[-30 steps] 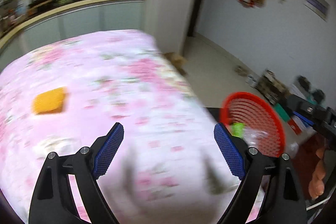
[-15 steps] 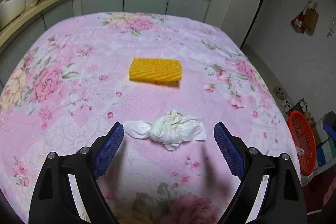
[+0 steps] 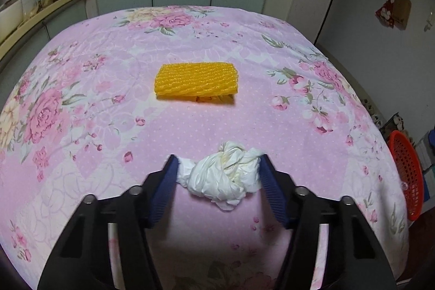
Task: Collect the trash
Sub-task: 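Grasp the white tissue with the left tool while the right tool grasps the yellow scrubber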
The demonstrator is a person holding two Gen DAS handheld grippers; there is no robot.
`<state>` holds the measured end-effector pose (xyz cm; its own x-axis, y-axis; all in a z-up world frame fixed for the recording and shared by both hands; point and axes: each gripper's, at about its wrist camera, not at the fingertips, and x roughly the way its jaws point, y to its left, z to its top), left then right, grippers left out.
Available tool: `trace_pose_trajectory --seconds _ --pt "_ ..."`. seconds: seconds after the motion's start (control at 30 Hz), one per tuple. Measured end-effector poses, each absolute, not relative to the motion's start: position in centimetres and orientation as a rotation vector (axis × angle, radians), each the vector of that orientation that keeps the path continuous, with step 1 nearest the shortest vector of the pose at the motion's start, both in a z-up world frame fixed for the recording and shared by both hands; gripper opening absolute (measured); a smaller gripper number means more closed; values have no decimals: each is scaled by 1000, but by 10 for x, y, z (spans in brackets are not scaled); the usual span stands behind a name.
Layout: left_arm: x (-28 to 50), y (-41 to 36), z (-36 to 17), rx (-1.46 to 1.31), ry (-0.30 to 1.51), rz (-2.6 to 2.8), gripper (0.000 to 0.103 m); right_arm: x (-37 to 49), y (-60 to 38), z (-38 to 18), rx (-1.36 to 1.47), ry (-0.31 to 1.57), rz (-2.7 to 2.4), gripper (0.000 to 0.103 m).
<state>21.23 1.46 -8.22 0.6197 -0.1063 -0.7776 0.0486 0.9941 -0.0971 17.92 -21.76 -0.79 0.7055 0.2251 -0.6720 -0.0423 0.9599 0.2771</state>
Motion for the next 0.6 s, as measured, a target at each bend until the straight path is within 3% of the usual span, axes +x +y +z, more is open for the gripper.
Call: trace_pose_trajectory --seconds 0.1,0.2,0.6 --pt "212 19 -81 -75 894 -98 36 184 -209 -8 234 781 158 71" --pt "210 25 -79 -86 890 -111 33 191 -196 -9 212 785 173 71" --pt "182 94 -58 -196 817 8 31 231 -115 -18 123 795 323 71"
